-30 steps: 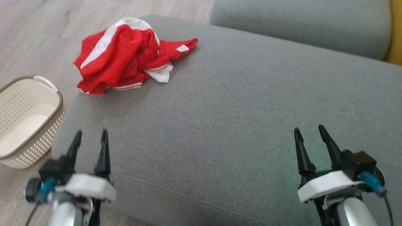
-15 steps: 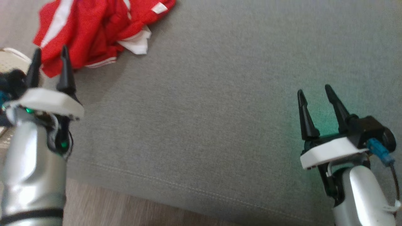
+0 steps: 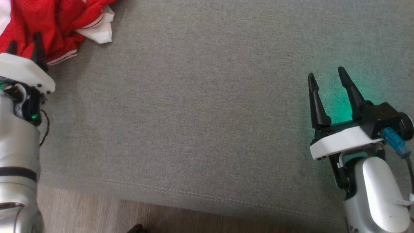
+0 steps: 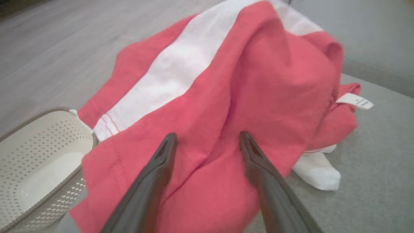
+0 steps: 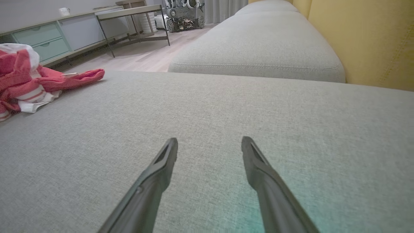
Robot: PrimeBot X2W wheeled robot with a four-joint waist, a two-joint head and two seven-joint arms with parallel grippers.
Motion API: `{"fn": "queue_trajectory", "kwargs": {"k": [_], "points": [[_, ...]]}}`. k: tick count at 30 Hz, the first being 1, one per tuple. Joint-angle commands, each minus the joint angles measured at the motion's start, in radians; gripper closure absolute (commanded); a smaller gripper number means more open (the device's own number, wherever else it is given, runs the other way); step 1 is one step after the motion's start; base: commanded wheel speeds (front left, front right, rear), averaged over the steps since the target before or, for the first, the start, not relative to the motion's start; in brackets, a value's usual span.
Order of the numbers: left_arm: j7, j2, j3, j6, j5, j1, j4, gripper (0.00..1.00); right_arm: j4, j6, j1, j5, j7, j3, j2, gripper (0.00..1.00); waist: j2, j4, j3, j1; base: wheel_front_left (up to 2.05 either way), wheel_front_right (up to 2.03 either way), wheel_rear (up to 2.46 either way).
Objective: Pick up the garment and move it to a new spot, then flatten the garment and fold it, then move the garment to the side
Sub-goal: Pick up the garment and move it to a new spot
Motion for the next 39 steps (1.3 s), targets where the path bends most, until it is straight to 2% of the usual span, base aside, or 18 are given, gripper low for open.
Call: {"fn": "queue_trajectory", "kwargs": {"k": [1, 2, 3, 4, 12, 17, 24, 33, 39], "points": [[0.008, 0.076, 0.026, -0.002, -0.005, -0.031, 0.001, 0.00, -0.038, 0.008, -0.024, -0.005, 0.002, 0.025, -0.001, 0.00, 0.0000, -0.008, 0.007, -0.0002, 0.00, 0.00, 0.00], [0.013, 0.082, 0.021, -0.003, -0.006, -0.040, 0.021, 0.49, -0.038, 0.008, -0.025, -0.004, 0.001, 0.024, -0.001, 0.00, 0.0000, -0.010, 0.008, -0.0002, 0.00, 0.00, 0.00], [0.016, 0.088, 0.010, -0.004, -0.001, -0.048, 0.037, 0.83, -0.038, 0.008, -0.026, -0.003, 0.001, 0.023, -0.001, 0.00, 0.0000, -0.011, 0.009, -0.0002, 0.00, 0.00, 0.00], [0.016, 0.093, 0.001, -0.004, 0.002, -0.054, 0.051, 1.00, -0.038, 0.008, -0.027, -0.001, 0.000, 0.021, -0.001, 0.00, 0.0000, -0.012, 0.009, -0.0002, 0.00, 0.00, 0.00], [-0.088, 0.148, -0.082, -0.006, 0.058, -0.087, 0.086, 1.00, -0.027, 0.008, -0.025, 0.012, -0.012, 0.009, -0.001, 0.00, 0.0000, -0.003, -0.020, -0.0002, 0.00, 0.00, 0.00], [-0.136, 0.186, -0.128, 0.009, 0.121, -0.103, 0.006, 1.00, -0.017, 0.008, -0.011, 0.021, -0.027, -0.009, -0.001, 0.00, 0.0000, 0.011, -0.075, -0.0002, 0.00, 0.00, 0.00], [-0.139, 0.208, -0.122, 0.028, 0.164, -0.006, -0.299, 1.00, -0.006, 0.008, 0.028, 0.050, -0.049, -0.040, -0.001, 0.00, 0.0000, 0.017, -0.188, -0.0002, 0.00, 0.00, 0.00], [-0.137, 0.187, -0.112, 0.044, 0.158, 0.253, -0.691, 1.00, -0.032, 0.008, 0.122, 0.102, -0.057, -0.071, -0.001, 0.00, 0.0000, -0.005, -0.327, -0.0002, 0.00, 0.00, 0.00], [-0.050, 0.164, -0.113, 0.083, 0.128, 0.466, -0.975, 1.00, -0.069, 0.008, 0.175, 0.118, -0.041, -0.066, -0.001, 0.00, 0.0000, -0.051, -0.376, -0.0002, 0.00, 0.00, 0.00]]}}
